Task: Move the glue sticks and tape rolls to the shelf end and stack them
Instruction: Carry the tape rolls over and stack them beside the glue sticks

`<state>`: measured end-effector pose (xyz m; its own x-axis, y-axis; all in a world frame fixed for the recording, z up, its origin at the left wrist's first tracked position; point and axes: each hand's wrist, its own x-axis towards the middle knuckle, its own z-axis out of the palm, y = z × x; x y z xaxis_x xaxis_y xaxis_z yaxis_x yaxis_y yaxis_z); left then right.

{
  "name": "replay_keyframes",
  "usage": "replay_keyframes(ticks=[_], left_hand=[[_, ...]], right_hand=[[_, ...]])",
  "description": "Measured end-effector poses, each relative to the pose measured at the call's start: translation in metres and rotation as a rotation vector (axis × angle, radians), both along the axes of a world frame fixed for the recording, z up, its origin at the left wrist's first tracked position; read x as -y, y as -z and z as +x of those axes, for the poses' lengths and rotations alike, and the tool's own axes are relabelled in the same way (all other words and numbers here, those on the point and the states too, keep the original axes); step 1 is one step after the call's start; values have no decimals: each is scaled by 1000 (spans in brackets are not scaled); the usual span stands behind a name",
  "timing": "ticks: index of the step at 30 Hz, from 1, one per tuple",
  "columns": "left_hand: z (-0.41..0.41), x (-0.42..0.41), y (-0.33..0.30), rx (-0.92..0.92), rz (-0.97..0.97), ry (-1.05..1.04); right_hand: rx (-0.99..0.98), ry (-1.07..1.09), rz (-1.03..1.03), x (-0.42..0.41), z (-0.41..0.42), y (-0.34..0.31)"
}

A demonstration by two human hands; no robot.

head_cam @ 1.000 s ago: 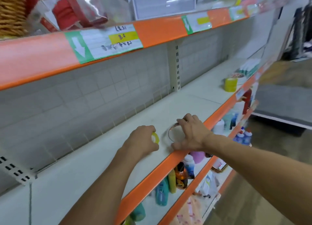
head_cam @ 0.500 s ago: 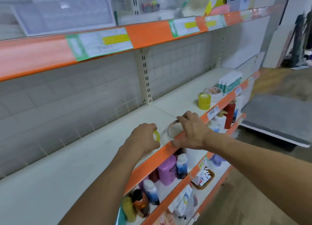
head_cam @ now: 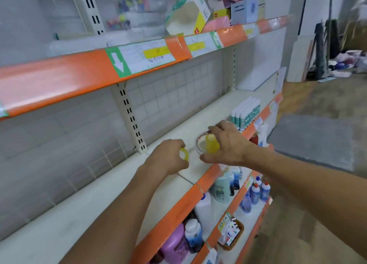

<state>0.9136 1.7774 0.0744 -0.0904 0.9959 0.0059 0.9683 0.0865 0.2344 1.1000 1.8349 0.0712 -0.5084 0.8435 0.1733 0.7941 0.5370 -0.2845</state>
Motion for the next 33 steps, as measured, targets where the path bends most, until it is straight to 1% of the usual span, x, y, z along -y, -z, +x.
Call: replay_keyframes(ticks=[4, 7, 14, 19, 26, 29, 33], left_hand=[[4, -38, -8, 5, 40, 22], [11, -58, -12, 32, 41, 39], [37, -101, -9, 50, 30, 64], [54, -129, -4, 81, 1, -33], [76, -140, 6, 108, -22, -201], [81, -138, 10, 132, -41, -267], [86, -138, 12, 133, -46, -305]], right_hand=[[-20, 25, 14, -34, 12, -10], [-38, 52, -18, -57, 21, -11], [-30, 8, -61, -112, 40, -7], [78, -135, -123, -159, 47, -2], [130, -343, -188, -202, 47, 7], [145, -402, -191, -212, 46, 12], [149, -430, -188, -222, 44, 15]])
